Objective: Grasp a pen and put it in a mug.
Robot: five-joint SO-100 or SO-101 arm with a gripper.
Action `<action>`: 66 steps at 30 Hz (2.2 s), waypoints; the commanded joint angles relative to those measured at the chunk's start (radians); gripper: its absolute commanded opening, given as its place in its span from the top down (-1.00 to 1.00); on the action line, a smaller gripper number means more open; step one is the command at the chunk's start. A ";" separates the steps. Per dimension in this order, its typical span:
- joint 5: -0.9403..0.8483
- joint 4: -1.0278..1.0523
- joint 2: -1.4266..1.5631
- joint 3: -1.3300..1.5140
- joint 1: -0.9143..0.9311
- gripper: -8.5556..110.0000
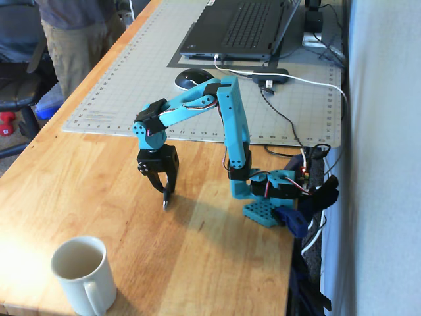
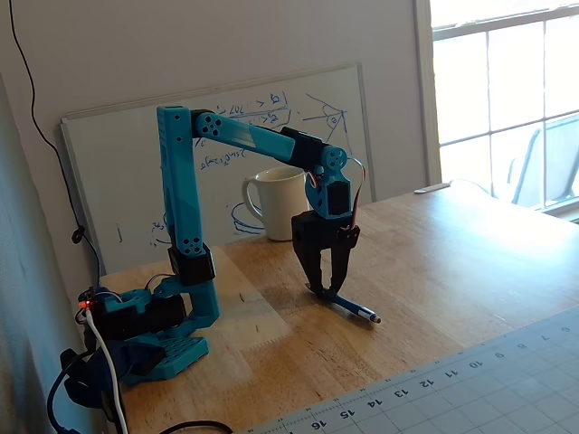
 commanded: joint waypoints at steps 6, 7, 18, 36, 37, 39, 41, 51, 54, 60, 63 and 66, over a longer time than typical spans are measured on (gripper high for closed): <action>0.011 -0.118 0.259 -0.048 -0.101 0.82; 0.012 -0.155 0.285 -0.048 -0.110 0.82; 0.525 -0.419 0.500 -0.048 -0.181 0.82; 1.718 -0.946 0.620 -0.051 -0.643 0.82; 1.729 -0.988 0.621 -0.051 -0.653 0.82; 1.743 -1.066 0.618 -0.048 -0.676 0.82; 1.744 -1.137 0.606 -0.048 -0.706 0.82; 1.746 -1.272 0.405 -0.048 -0.801 0.82; 1.746 -1.272 0.348 -0.049 -0.819 0.82; 1.744 -1.259 0.252 -0.044 -0.834 0.82; 1.735 -1.259 0.213 0.002 -0.830 0.82; 1.732 -1.259 0.206 0.064 -0.825 0.82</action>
